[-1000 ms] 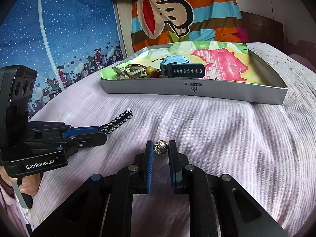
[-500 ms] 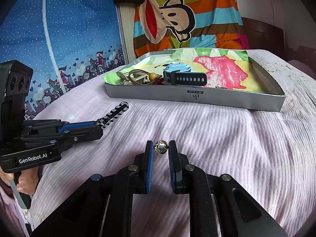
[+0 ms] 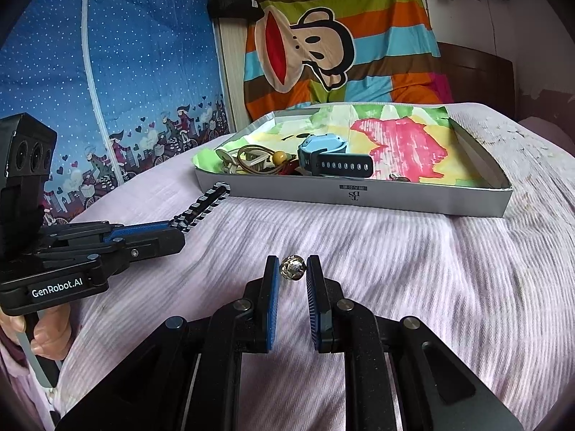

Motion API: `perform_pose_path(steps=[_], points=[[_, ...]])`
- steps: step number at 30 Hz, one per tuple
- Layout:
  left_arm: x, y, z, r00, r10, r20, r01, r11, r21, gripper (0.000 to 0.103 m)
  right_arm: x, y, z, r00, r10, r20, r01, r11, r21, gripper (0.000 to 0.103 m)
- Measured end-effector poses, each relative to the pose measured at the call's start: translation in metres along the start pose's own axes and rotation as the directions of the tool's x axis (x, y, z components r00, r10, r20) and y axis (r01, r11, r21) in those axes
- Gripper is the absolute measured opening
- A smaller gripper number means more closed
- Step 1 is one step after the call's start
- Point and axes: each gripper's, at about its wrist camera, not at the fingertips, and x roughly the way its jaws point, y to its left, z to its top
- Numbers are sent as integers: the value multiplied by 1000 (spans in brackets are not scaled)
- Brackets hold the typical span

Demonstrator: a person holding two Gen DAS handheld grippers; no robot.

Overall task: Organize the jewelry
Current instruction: 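Carry the black bracelet and gold charm into the tray and open both tools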

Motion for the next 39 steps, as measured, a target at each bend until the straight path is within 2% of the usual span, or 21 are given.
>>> perform_pose_path(steps=[16, 21, 27, 31, 39], points=[[-2, 4, 16, 998, -11, 59, 13, 1000, -25, 13, -3, 2, 8, 999, -1, 43, 2, 1000, -12, 13], [1, 5, 35, 996, -10, 83, 13, 999, -43, 13, -6, -1, 20, 998, -6, 69, 8, 1000, -21, 13], [21, 0, 68, 995, 16, 95, -12, 999, -46, 13, -7, -23, 52, 993, -48, 107, 49, 999, -5, 14], [42, -1, 89, 995, 54, 79, -49, 997, -58, 13, 2, -44, 73, 991, -92, 101, 91, 996, 16, 13], [82, -2, 107, 994, 109, -31, -111, 991, -71, 13, 41, -74, 95, 990, -141, 11, 140, 986, 86, 13]])
